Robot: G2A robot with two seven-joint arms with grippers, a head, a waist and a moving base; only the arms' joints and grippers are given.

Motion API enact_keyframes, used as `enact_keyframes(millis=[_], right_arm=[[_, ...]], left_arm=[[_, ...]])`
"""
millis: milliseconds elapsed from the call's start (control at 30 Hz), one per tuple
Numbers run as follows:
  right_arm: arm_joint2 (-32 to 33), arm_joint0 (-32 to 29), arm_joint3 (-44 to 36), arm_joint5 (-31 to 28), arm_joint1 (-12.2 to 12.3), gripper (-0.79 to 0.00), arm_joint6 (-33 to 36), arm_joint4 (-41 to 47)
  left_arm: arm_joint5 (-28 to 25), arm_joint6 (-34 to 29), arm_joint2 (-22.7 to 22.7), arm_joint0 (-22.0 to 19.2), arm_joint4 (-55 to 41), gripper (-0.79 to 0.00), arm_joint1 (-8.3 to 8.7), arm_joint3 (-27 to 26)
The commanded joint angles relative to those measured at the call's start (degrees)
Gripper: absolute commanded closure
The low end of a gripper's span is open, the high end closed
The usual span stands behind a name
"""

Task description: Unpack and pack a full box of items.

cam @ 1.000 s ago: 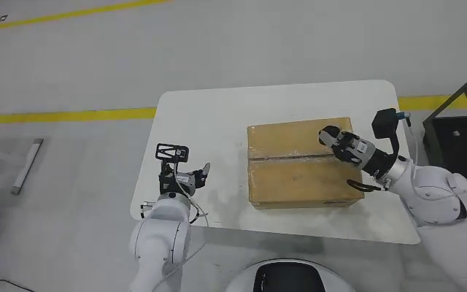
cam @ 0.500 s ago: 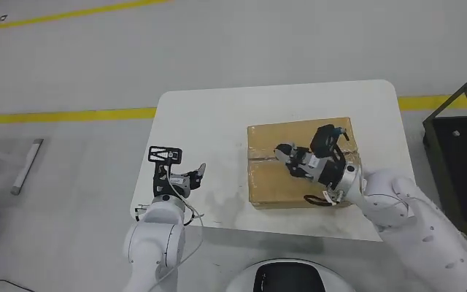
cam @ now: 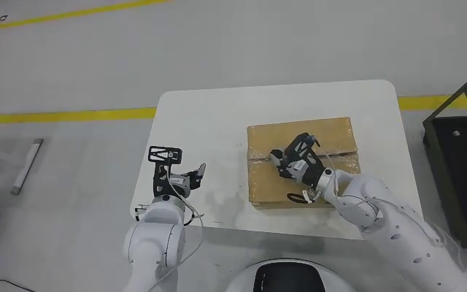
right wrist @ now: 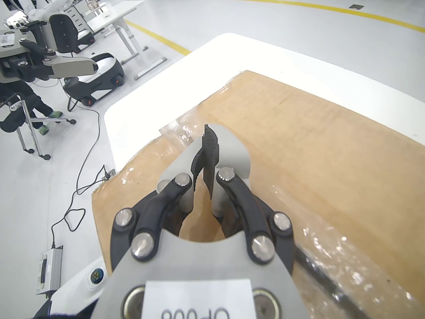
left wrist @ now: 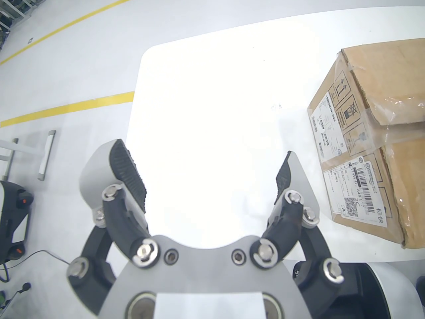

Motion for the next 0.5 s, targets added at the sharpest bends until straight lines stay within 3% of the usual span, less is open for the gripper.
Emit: enact_keyframes(millis=[0,467], right_arm=[[0.58,-0.45,-0.49,-0.18,0.07,0.0,0.53,0.42],[7.28,-4.86,-4.48,0.72,0.95,0.0,2.39,1.95]], left_arm=[[0.0,0.0,0.0,0.0,0.0,-0.785,0.0,0.0],[0.0,0.0,0.0,0.0,0.0,-0.785,0.0,0.0]])
